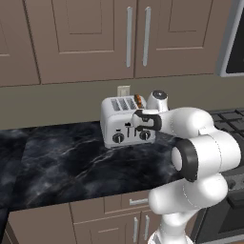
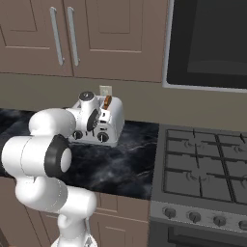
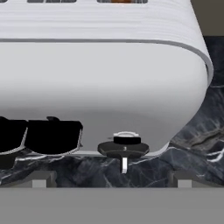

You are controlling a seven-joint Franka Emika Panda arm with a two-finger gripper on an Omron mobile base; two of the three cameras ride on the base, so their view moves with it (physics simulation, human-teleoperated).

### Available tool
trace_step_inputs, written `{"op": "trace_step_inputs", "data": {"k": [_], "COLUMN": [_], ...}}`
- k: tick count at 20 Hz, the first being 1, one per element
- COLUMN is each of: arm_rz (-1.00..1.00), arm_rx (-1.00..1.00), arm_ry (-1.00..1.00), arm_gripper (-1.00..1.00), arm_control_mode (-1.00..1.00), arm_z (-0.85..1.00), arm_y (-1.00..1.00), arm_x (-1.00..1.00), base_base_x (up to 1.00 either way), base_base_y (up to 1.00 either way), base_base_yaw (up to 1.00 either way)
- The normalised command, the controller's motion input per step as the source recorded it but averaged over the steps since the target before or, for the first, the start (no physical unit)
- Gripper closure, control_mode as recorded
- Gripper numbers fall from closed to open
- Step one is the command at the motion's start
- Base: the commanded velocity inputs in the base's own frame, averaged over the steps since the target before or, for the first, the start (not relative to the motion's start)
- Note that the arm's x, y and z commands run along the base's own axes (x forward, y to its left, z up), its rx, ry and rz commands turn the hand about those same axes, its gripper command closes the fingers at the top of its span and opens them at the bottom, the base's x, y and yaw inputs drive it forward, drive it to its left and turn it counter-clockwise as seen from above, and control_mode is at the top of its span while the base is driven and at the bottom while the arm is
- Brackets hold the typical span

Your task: Start the toaster. Once the lever pops up, take the bread to the plate on the dining counter.

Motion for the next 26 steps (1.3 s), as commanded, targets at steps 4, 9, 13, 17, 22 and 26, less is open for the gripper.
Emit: {"op": "trace_step_inputs", "data": {"k": [4, 9, 13, 17, 22, 26], "arm_rz": [0.0, 0.0, 0.0, 0.0, 0.0, 0.0], "arm_rx": [0.0, 0.0, 0.0, 0.0, 0.0, 0.0], "arm_ry": [0.0, 0.0, 0.0, 0.0, 0.0, 0.0], "arm_gripper": [-1.0, -1.0, -1.0, -1.0, -1.0, -1.0], "arm_control_mode": [-1.0, -1.0, -1.0, -1.0, -1.0, -1.0], "arm_z": [0.07, 0.16, 0.08, 0.0, -0.03, 0.0], "arm_y": [0.0, 0.0, 0.0, 0.0, 0.0, 0.0], "arm_x": [0.0, 0.0, 0.04, 0.09, 0.17, 0.21], "base_base_x": [0.0, 0.0, 0.0, 0.0, 0.0, 0.0], "base_base_y": [0.0, 0.0, 0.0, 0.0, 0.0, 0.0], "base_base_yaw": [0.0, 0.0, 0.0, 0.0, 0.0, 0.0]}}
